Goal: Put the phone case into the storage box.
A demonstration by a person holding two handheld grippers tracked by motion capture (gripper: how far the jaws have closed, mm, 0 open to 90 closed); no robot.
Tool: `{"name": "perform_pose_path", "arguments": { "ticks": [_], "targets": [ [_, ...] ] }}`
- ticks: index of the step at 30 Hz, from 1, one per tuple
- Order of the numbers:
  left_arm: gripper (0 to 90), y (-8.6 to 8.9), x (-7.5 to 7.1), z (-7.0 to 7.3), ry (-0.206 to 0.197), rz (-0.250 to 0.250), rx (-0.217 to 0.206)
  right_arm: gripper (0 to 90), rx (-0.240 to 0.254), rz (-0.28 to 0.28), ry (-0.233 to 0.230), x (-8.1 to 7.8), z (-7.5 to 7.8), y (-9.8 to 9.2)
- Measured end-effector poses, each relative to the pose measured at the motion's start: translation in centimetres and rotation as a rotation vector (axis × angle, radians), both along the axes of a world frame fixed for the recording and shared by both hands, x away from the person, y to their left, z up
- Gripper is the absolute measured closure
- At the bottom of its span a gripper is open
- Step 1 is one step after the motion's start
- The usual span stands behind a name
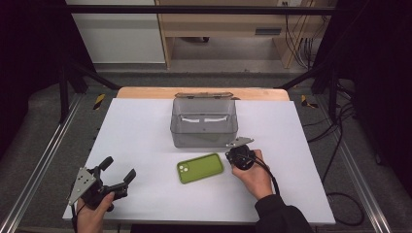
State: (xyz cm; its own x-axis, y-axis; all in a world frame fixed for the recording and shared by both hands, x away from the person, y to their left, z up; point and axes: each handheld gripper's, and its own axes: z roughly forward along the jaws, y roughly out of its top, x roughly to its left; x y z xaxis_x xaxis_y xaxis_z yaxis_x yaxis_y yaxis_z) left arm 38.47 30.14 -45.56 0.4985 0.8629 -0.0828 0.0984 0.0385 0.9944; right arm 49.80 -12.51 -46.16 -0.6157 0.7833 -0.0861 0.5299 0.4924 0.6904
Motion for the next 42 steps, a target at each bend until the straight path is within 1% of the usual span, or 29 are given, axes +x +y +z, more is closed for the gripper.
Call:
{"name": "perform_pose_path", "arguments": {
  "ticks": [2,3,6,7,11,15,18,19,21,23,25,27,28,29,31,36,37,39,42],
  "targets": [
    [3.0,-0.1,0.0,-0.1,0.003,0.003,-0.001,90.0,0.007,-0.001,0.001,0.0,0.0,0.1],
    [3.0,-0.1,0.1,-0.1,0.007,0.002,0.003,90.0,0.032,0.001,0.016,0.3,-0.2,0.3],
    [2.9,-0.1,0.2,-0.2,0.015,0.006,0.011,90.0,0.029,-0.002,0.021,0.5,-0.4,0.4],
    [2.9,0.0,0.1,-0.2,0.015,0.005,0.007,90.0,0.029,-0.004,0.035,0.6,-0.7,0.4],
    [2.9,-0.1,0.1,-0.1,0.013,0.005,0.006,90.0,0.022,-0.005,0.053,0.7,-1.0,0.5],
    [2.9,-0.1,0.1,-0.1,0.012,0.004,0.013,90.0,0.032,-0.007,0.068,0.9,-1.2,0.6],
    [2.9,-0.1,0.1,-0.1,0.011,0.004,0.016,90.0,0.042,0.003,0.077,0.8,-1.3,0.7],
    [2.9,0.0,0.1,-0.1,0.011,0.004,0.016,90.0,0.04,0.005,0.078,0.7,-1.3,0.8],
    [2.9,-0.1,0.1,-0.1,0.012,0.005,0.01,90.0,0.057,0.008,0.089,0.5,-1.3,1.0],
    [2.9,-0.1,0.2,-0.1,0.012,0.005,0.01,90.0,0.059,0.011,0.092,0.4,-1.3,1.1],
    [2.9,0.0,0.1,-0.1,0.01,0.013,0.017,90.0,0.062,0.016,0.097,0.1,-1.3,1.3],
    [2.9,0.0,0.1,0.0,0.012,0.007,0.013,90.0,0.081,0.027,0.108,-0.3,-1.2,1.6],
    [2.9,0.0,0.1,0.0,0.012,0.007,0.013,90.0,0.097,0.028,0.11,-0.8,-1.1,1.8],
    [2.9,0.0,0.1,-0.1,0.011,0.007,0.012,90.0,0.097,0.028,0.11,-0.8,-1.1,1.8],
    [2.9,0.1,0.1,-0.1,0.013,0.009,0.012,90.0,0.116,0.045,0.107,-1.5,-1.1,2.1],
    [2.9,0.2,0.1,-0.1,0.014,0.009,0.01,90.0,0.128,0.077,0.117,-3.1,-1.3,3.0],
    [2.9,0.2,0.1,0.0,0.011,0.007,0.015,90.0,0.139,0.091,0.118,-3.6,-1.3,3.3],
    [2.9,0.2,0.1,0.1,0.001,0.007,0.012,90.0,0.148,0.096,0.12,-3.8,-1.4,3.5],
    [3.0,0.4,0.1,0.0,0.004,0.014,0.01,90.0,0.159,0.112,0.12,-4.5,-1.4,4.4]
  ]
}}
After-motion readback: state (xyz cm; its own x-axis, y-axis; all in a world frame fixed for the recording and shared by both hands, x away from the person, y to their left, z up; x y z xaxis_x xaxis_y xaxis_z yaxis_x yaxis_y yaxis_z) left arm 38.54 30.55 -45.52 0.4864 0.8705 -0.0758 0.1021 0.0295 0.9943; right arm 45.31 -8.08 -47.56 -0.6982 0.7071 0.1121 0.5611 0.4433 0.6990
